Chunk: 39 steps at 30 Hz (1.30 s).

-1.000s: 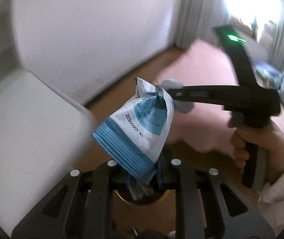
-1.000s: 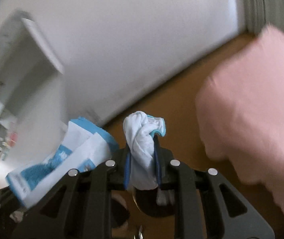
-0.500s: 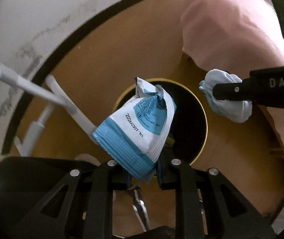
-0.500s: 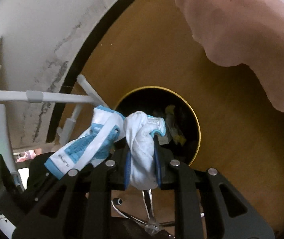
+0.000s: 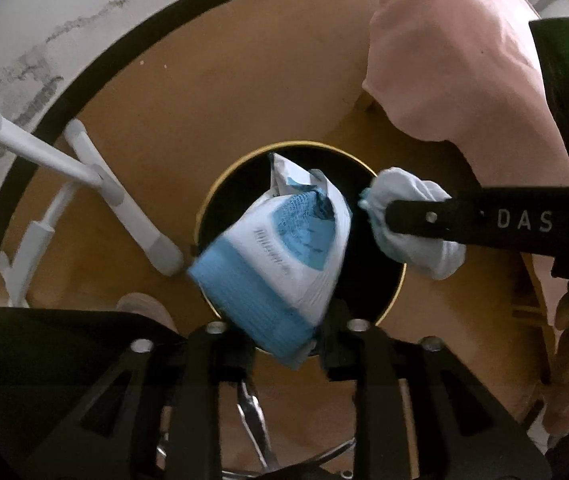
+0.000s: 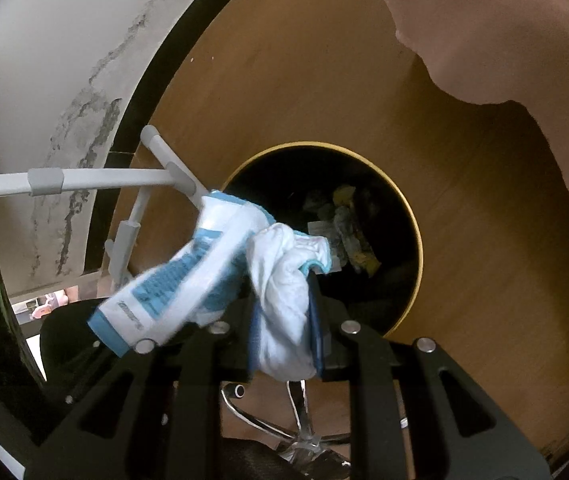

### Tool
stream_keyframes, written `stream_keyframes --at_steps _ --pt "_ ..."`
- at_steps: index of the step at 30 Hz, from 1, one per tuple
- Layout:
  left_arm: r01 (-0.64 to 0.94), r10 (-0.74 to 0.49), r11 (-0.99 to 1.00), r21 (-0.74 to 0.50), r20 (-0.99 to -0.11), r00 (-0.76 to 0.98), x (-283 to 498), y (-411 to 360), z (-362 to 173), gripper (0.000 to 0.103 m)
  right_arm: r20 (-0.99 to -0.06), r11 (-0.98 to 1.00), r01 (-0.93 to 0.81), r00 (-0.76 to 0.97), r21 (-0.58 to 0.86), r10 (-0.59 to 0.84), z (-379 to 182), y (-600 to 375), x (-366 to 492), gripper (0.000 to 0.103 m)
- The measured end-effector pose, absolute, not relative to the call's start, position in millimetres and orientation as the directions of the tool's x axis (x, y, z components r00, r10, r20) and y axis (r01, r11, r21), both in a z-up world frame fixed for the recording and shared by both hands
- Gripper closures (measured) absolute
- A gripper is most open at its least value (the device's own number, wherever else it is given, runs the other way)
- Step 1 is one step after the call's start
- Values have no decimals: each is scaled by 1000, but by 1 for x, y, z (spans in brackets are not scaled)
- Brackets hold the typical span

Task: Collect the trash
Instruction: 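Carry both items over the black bin and open both grippers, then move both tools back over the desk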

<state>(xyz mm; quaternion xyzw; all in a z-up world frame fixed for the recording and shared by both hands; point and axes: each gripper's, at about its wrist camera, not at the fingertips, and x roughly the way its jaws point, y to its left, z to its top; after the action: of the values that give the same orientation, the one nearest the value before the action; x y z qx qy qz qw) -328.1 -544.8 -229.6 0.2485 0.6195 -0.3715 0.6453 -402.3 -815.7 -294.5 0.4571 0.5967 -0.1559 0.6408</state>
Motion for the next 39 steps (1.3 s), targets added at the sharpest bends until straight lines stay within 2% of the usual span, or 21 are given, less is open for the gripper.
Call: stream_keyframes --at_steps 1,2,3,4,7,9,11,13,15,17,19,21,23,27,31,33,35,37,39 --pt "783 -184 603 -153 -982 -51 -329 -544 -230 40 -908 532 749 232 395 348 -294 -818 -403 59" --pt "782 -195 603 -157 -980 -46 -331 -543 -229 13 -914 528 760 219 379 342 -293 -819 -403 36" --pt "787 -200 599 -148 -979 -31 -333 -543 -228 9 -922 528 769 207 359 327 -291 -820 -402 27" --pt "797 -204 590 -129 -979 -8 -335 -542 -226 9 -931 528 777 204 342 303 -286 -822 -402 23" --pt "830 -192 551 -85 -981 26 -342 -542 -220 9 -948 515 798 223 312 228 -269 -835 -409 23" --pt "858 -208 511 -51 -976 66 -356 -540 -203 9 -970 510 826 214 241 112 -244 -847 -420 23" --pt "911 -305 411 -32 -947 104 -382 -534 -167 9 -984 521 847 166 111 -60 -210 -859 -428 16" --pt "957 -433 286 44 -885 170 -415 -523 -117 9 -963 471 882 113 -15 -243 -168 -871 -437 14" --pt "967 -564 211 142 -791 239 -439 -504 -65 9 -889 414 910 210 26 -407 -117 -874 -455 11" --pt "956 -654 227 188 -698 292 -448 -484 -20 8 -775 402 904 356 145 -523 -69 -862 -473 7" --pt "940 -717 293 174 -611 336 -441 -458 26 7 -679 446 865 471 229 -564 -33 -844 -479 7" --pt "905 -733 400 143 -544 410 -418 -431 64 7 -604 532 811 556 244 -572 -1 -816 -474 7" --pt "842 -699 527 118 -503 508 -387 -395 94 7 -535 650 737 631 186 -562 27 -777 -460 7" --pt "616 -522 784 72 -460 719 -316 -290 122 7 -465 800 598 720 39 -515 57 -695 -431 7" --pt "261 -207 963 69 -432 878 -254 -170 120 7 -457 889 455 780 -56 -428 70 -613 -397 7" --pt "107 -72 993 52 -455 887 -228 -114 116 7 -483 928 365 801 -77 -355 71 -573 -378 7" --pt "45 -31 999 12 -534 845 -197 -68 107 7 -499 944 313 804 -109 -324 70 -540 -353 7" --pt "72 -55 997 1 -627 777 -165 -43 95 7 -519 958 260 806 -124 -286 71 -517 -328 7" --pt "150 -86 988 43 -654 752 -144 -32 91 7 -552 975 196 804 -101 -219 73 -486 -299 7"
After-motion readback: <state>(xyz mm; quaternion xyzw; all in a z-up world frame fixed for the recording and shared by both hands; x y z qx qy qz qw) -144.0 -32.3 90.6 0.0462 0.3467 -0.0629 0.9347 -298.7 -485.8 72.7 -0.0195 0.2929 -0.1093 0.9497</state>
